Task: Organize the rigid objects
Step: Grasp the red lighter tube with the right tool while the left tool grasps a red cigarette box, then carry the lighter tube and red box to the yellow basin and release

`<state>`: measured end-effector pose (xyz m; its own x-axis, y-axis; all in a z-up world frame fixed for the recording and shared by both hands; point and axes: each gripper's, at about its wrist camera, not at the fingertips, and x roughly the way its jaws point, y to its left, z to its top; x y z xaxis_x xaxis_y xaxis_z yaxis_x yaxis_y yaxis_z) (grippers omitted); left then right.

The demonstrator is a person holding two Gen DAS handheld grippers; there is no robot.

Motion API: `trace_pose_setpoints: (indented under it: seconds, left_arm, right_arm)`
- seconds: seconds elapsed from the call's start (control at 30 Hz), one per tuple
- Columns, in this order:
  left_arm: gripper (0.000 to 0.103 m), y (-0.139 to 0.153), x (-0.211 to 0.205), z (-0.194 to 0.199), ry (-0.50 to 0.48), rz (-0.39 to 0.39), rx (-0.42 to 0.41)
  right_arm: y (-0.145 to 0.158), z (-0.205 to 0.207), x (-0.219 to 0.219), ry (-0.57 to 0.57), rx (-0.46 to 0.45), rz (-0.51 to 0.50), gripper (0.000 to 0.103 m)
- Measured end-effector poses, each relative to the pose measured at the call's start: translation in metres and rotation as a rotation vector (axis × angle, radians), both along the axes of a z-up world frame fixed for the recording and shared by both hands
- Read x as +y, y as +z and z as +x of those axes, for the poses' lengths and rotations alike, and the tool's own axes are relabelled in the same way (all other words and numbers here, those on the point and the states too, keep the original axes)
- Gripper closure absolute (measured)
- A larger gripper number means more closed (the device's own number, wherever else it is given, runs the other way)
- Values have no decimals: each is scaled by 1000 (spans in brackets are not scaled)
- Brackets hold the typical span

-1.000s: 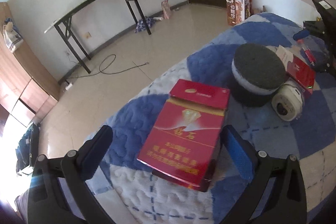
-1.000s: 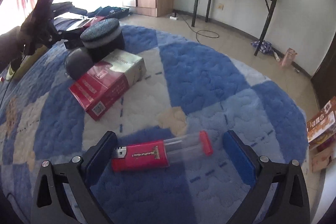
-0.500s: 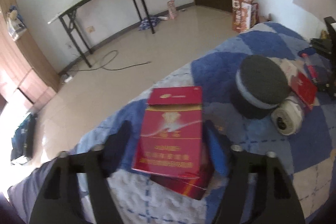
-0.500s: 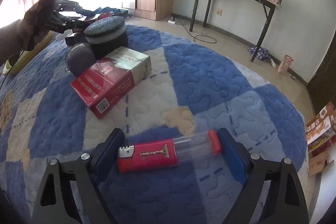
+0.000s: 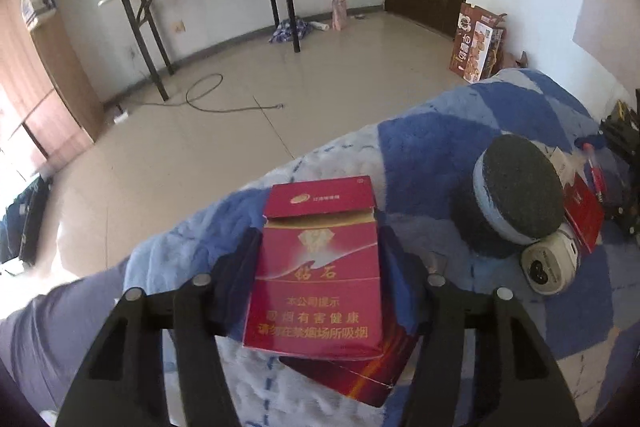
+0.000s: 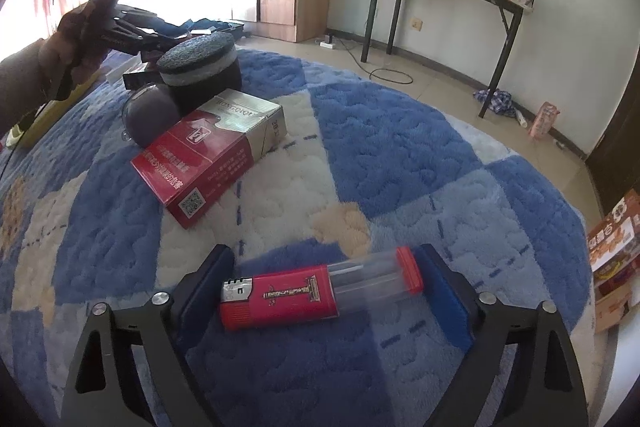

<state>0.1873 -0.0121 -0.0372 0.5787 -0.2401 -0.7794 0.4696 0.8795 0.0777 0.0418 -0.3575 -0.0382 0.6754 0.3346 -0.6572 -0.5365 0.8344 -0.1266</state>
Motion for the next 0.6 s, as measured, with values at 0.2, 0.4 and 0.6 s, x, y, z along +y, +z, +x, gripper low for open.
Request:
trace_pose_setpoints:
  seconds: [0.2, 0.4, 0.6]
  left_arm:
    - [43, 2, -1, -6, 28, -13, -9]
    - [19, 7, 3, -10, 46, -4, -40]
    - [4, 5, 17, 4, 112, -47, 20]
  right_arm:
    - [0, -1, 2, 4, -7, -11, 16]
    - [0, 0, 1, 5, -4, -11, 16]
    - [0, 1, 0, 5, -1, -9, 15]
